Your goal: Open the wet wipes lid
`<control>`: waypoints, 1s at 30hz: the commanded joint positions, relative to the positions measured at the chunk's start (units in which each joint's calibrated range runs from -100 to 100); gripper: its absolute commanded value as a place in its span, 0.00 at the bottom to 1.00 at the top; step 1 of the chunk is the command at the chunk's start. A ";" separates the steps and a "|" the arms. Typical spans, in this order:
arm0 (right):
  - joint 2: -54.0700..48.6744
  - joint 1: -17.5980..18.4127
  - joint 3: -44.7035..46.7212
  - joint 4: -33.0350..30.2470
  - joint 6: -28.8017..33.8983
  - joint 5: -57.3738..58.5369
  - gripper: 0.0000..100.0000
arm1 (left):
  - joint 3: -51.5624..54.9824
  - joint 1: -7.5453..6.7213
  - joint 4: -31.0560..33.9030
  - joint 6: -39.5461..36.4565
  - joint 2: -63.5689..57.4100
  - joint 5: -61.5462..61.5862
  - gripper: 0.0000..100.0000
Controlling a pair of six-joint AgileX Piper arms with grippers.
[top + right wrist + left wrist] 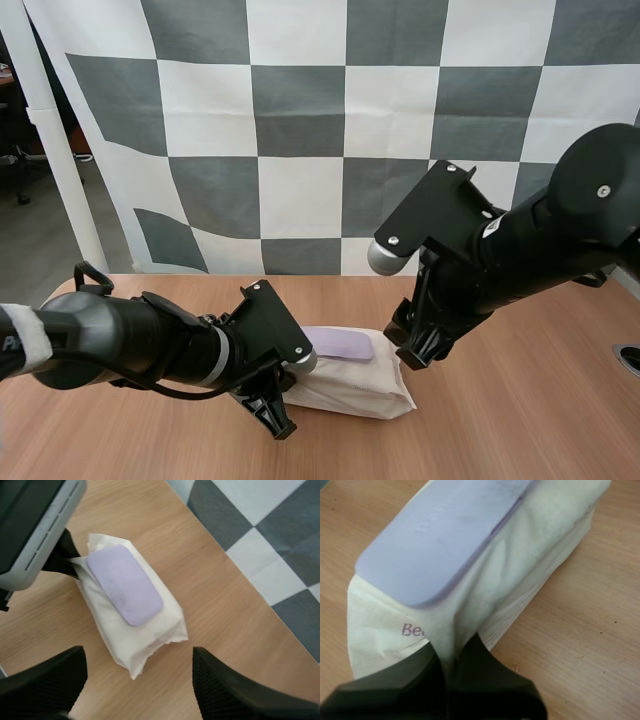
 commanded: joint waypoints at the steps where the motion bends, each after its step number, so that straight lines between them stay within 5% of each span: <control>1: 1.36 -0.01 2.14 2.74 -5.68 0.00 1.00 | -0.37 0.05 -0.18 0.59 -0.14 2.72 0.00; 5: 4.30 -0.01 5.26 3.43 -11.42 -0.98 1.00 | -3.23 0.05 -0.18 0.27 -0.87 11.41 0.00; 15: 6.25 -0.01 5.45 3.10 -14.23 -9.49 1.00 | -8.42 0.05 -1.32 -2.55 -1.90 28.36 0.00; 30: 9.72 -0.01 5.45 2.62 -17.13 -15.67 1.00 | -8.69 0.05 -1.69 -2.79 -1.90 31.61 0.00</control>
